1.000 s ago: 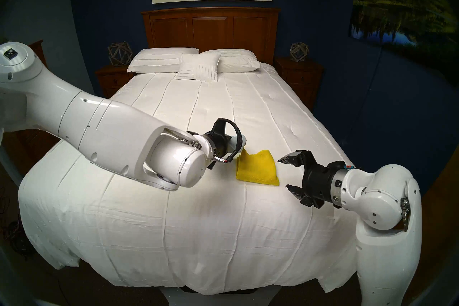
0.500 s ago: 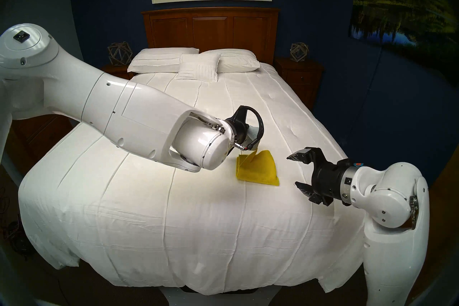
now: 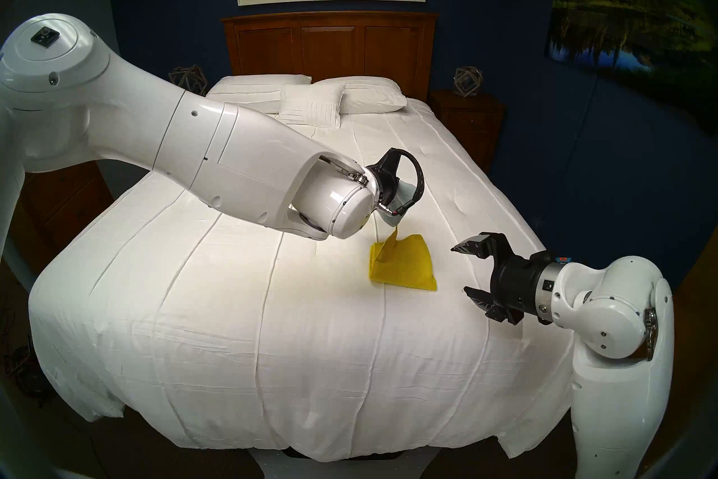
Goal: Fold the hand towels twice and stack them up
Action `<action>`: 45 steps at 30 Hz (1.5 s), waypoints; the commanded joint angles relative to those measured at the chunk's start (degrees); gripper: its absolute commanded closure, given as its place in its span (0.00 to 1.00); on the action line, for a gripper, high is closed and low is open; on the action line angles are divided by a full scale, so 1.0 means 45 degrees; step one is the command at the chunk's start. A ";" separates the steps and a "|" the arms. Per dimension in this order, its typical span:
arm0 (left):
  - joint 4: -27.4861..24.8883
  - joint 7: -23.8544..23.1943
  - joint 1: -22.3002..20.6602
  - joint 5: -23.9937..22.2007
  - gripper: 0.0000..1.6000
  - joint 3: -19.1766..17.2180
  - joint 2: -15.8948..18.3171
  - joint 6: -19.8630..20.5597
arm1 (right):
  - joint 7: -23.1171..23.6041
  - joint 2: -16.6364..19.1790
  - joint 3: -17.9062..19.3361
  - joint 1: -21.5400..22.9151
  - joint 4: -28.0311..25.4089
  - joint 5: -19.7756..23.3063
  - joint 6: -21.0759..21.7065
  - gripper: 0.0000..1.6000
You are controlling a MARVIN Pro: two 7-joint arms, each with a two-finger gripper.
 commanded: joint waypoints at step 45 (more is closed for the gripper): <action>0.1801 0.0933 0.0714 0.0671 1.00 0.0049 -0.0932 0.0536 | 0.0142 -0.0141 0.0790 -0.0333 -0.0231 0.0290 0.0228 0.00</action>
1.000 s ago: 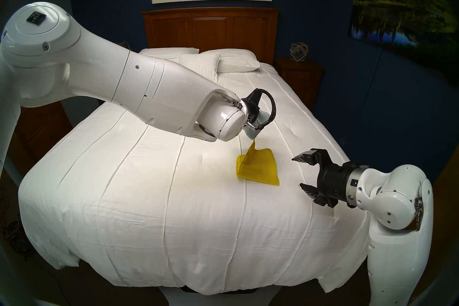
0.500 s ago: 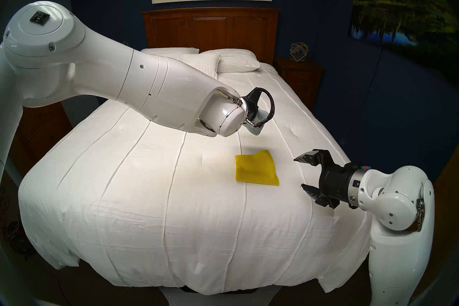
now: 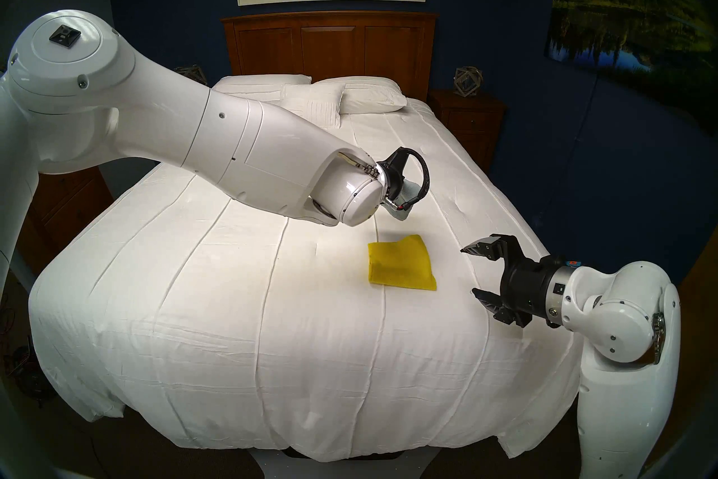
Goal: Fold the hand towels twice and stack them up
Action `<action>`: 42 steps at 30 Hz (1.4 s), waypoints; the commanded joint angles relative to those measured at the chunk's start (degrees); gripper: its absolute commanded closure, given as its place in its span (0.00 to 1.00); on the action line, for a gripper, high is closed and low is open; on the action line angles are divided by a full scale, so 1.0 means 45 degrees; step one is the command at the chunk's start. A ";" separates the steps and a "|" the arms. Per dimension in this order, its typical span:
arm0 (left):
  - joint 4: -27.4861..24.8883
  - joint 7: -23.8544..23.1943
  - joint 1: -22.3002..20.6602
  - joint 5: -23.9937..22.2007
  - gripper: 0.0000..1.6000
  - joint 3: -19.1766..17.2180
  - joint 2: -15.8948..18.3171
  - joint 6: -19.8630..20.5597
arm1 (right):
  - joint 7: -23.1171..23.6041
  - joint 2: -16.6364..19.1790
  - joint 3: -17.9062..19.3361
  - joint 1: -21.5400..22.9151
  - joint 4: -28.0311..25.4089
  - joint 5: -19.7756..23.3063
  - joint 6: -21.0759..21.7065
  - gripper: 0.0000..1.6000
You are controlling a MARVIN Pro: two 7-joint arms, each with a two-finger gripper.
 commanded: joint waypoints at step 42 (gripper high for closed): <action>-0.4016 -0.1548 0.0674 -0.0758 1.00 -0.0821 0.0491 -0.2999 | 0.0369 -0.0047 0.0073 -0.0156 0.0098 -0.0013 0.0350 0.00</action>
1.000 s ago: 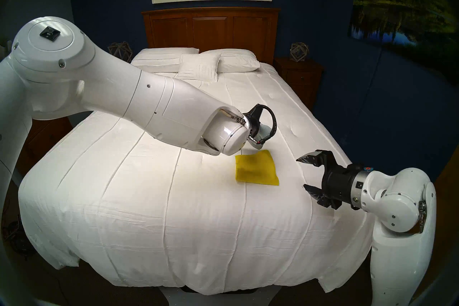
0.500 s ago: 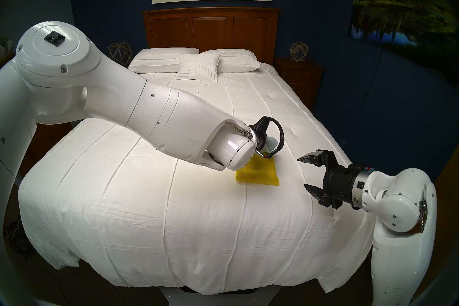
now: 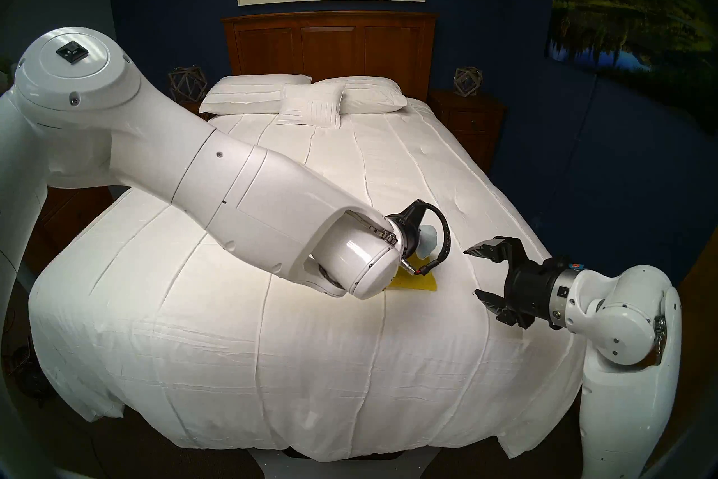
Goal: Fold the hand towels twice and stack them up
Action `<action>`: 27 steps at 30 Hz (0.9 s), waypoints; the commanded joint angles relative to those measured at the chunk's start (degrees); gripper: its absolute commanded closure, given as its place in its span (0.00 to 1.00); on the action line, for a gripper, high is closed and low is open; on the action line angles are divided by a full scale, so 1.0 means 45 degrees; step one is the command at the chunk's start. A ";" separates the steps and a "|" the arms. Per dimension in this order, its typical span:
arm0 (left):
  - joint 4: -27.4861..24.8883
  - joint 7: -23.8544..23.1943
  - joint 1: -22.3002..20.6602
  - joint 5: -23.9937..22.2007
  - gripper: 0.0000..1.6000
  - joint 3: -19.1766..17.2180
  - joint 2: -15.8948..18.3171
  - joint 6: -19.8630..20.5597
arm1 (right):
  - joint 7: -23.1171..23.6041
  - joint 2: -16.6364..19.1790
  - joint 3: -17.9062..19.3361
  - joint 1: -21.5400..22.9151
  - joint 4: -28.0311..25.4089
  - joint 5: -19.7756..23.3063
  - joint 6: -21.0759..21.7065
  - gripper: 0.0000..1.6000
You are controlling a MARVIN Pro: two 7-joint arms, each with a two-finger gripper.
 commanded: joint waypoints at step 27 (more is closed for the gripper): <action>-0.0349 -0.1314 0.1782 -0.0567 1.00 -0.0280 0.0373 -0.0563 | 0.0189 -0.0156 -0.0159 -0.0190 -0.0129 -0.0342 0.0128 0.00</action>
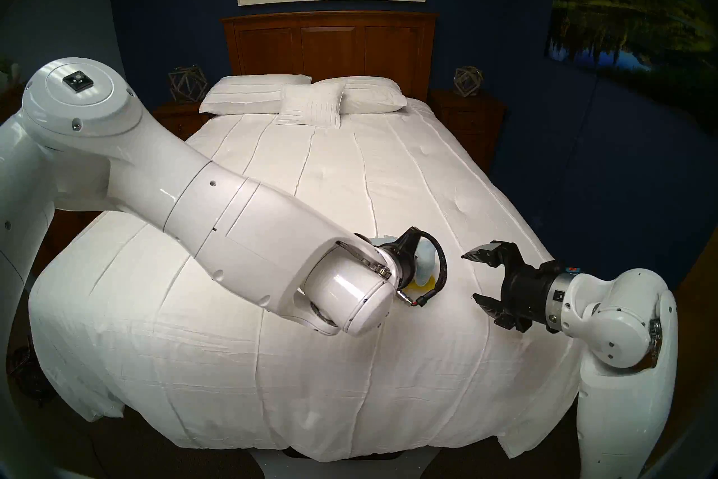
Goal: Fold the hand towels twice and stack them up
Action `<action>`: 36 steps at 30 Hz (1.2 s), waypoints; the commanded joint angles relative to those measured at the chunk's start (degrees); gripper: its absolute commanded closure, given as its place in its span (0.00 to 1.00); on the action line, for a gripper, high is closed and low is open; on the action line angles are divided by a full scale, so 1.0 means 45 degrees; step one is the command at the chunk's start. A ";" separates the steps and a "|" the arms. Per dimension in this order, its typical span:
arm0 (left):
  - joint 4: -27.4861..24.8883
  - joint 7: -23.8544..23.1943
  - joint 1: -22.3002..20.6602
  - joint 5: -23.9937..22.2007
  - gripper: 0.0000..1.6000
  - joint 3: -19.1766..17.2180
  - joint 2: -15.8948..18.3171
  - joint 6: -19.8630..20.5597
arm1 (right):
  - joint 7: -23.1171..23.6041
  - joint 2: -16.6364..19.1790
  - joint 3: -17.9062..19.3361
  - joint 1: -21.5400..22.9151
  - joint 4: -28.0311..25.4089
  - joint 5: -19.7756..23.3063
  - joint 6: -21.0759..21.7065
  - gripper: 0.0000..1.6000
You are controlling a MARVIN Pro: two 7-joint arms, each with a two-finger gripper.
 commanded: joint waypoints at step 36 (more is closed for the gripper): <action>-0.0585 -0.0284 0.0663 -0.0121 0.29 -0.0327 0.0348 0.0319 | 0.0147 -0.0178 -0.0134 0.0078 -0.0036 -0.0181 0.0130 0.00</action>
